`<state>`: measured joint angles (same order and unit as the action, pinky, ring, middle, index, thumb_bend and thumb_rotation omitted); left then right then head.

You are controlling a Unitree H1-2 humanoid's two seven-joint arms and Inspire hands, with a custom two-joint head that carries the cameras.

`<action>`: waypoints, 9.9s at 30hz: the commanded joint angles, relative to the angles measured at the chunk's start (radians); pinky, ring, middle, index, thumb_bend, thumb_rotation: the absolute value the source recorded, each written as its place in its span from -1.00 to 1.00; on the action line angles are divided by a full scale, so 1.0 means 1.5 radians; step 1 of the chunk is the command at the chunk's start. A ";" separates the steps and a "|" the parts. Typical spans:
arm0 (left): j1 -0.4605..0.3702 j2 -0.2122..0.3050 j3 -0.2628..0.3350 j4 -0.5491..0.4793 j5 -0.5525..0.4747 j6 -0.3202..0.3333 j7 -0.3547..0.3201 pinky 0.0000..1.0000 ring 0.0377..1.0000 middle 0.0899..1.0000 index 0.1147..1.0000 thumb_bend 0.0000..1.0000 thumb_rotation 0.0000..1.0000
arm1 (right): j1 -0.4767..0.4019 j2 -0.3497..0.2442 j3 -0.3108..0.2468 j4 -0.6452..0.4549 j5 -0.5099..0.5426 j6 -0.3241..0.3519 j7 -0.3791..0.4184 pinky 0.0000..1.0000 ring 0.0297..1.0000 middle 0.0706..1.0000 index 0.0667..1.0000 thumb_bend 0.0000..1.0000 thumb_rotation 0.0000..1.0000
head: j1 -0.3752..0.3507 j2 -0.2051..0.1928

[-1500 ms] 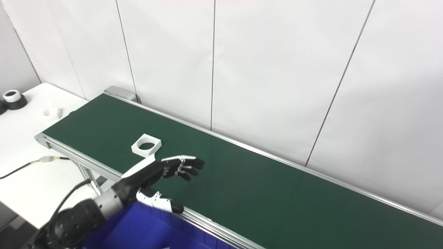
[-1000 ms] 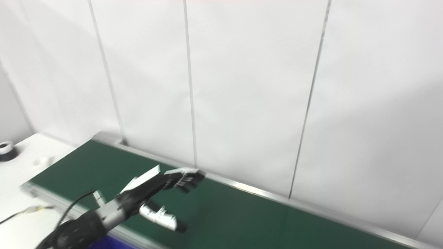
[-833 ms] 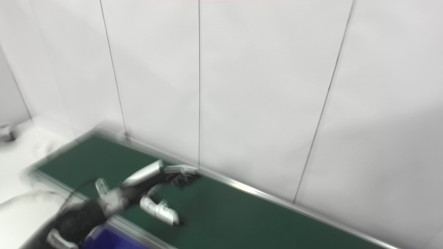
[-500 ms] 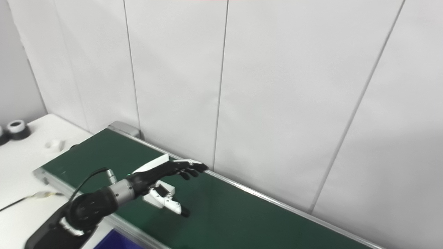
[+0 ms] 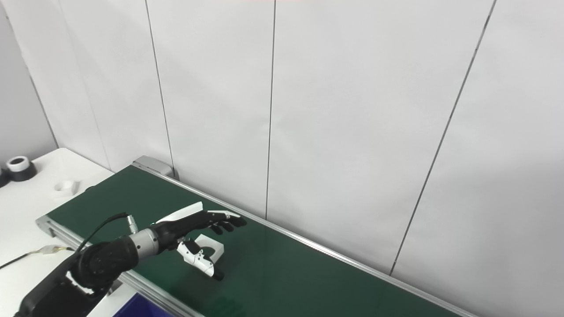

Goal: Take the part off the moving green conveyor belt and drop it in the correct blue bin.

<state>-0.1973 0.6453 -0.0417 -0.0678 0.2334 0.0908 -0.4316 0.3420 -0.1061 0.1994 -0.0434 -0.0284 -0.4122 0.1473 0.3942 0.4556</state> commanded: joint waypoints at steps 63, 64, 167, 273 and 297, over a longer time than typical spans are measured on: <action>-0.160 -0.071 -0.188 0.222 0.301 -0.083 0.111 0.49 0.58 0.64 0.68 0.83 -0.64 | 0.008 0.016 0.008 -0.033 0.008 -0.011 0.003 0.27 0.42 0.52 0.71 0.04 0.18 | -0.046 0.025; -0.160 -0.074 -0.190 0.227 0.303 -0.086 0.113 0.47 0.55 0.61 0.67 0.84 -0.66 | 0.009 0.016 0.009 -0.034 0.007 -0.011 0.002 0.28 0.42 0.52 0.71 0.03 0.18 | -0.047 0.027; 0.073 -0.057 0.038 -0.210 0.101 -0.108 0.099 -0.19 -0.17 -0.12 -0.10 -0.04 -1.00 | 0.023 0.021 0.014 -0.110 -0.007 0.027 -0.002 0.29 0.42 0.52 0.71 0.11 0.17 | -0.122 0.168; 0.312 -0.126 -0.029 -0.030 0.213 -0.026 0.160 0.61 0.83 0.94 0.94 0.84 -1.00 | 0.030 0.017 0.001 -0.196 -0.001 0.091 -0.003 0.26 0.40 0.50 0.69 0.18 0.21 | -0.085 0.260; 0.329 -0.217 0.000 -0.270 -0.156 -0.125 0.143 0.41 0.54 0.63 0.72 0.54 0.61 | 0.040 0.029 0.018 -0.176 -0.016 0.080 -0.008 0.29 0.41 0.51 0.69 0.15 0.11 | -0.227 0.224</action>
<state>0.3106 0.3173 -0.0358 -0.4343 0.0471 -0.0901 -0.2024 0.3995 -0.0765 0.2201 -0.2858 -0.0472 -0.2478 0.1423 0.0525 0.7916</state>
